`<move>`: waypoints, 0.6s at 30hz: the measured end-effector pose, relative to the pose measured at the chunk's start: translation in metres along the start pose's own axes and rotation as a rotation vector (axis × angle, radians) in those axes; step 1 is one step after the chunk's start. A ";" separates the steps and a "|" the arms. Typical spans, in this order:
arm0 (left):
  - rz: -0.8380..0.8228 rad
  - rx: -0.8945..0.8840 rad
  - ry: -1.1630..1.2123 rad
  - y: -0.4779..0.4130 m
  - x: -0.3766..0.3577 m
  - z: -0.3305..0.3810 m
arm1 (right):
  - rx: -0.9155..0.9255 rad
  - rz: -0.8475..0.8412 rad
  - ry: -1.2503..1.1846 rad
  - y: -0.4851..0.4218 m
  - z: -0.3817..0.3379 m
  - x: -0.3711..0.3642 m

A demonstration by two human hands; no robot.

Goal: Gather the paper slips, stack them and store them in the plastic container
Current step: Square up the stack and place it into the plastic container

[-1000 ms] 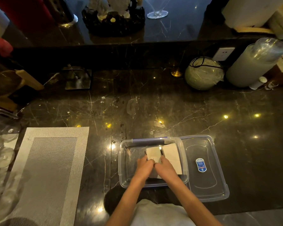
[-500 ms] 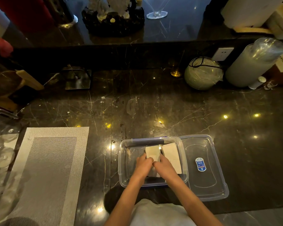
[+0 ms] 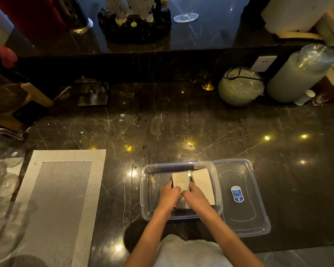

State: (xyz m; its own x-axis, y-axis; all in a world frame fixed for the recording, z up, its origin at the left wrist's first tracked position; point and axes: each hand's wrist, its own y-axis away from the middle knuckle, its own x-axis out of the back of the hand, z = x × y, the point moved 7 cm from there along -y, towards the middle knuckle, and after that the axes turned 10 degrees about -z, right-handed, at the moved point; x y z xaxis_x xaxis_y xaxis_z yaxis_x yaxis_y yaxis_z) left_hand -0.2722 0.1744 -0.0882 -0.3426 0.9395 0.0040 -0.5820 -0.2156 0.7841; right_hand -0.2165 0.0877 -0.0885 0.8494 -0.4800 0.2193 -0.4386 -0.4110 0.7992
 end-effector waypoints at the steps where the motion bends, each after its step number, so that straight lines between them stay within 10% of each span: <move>1: 0.010 -0.001 -0.011 0.000 0.000 0.000 | -0.006 0.000 0.008 -0.001 0.000 0.000; 18: 0.051 -0.088 -0.126 0.009 0.006 0.007 | 0.001 -0.037 -0.032 0.018 -0.008 0.007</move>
State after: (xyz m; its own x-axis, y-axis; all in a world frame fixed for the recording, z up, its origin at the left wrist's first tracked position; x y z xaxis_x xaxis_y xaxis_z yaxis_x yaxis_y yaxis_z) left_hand -0.2744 0.1801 -0.0763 -0.2815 0.9514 0.1250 -0.6301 -0.2815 0.7237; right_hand -0.2161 0.0829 -0.0679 0.8551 -0.4891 0.1719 -0.4076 -0.4293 0.8060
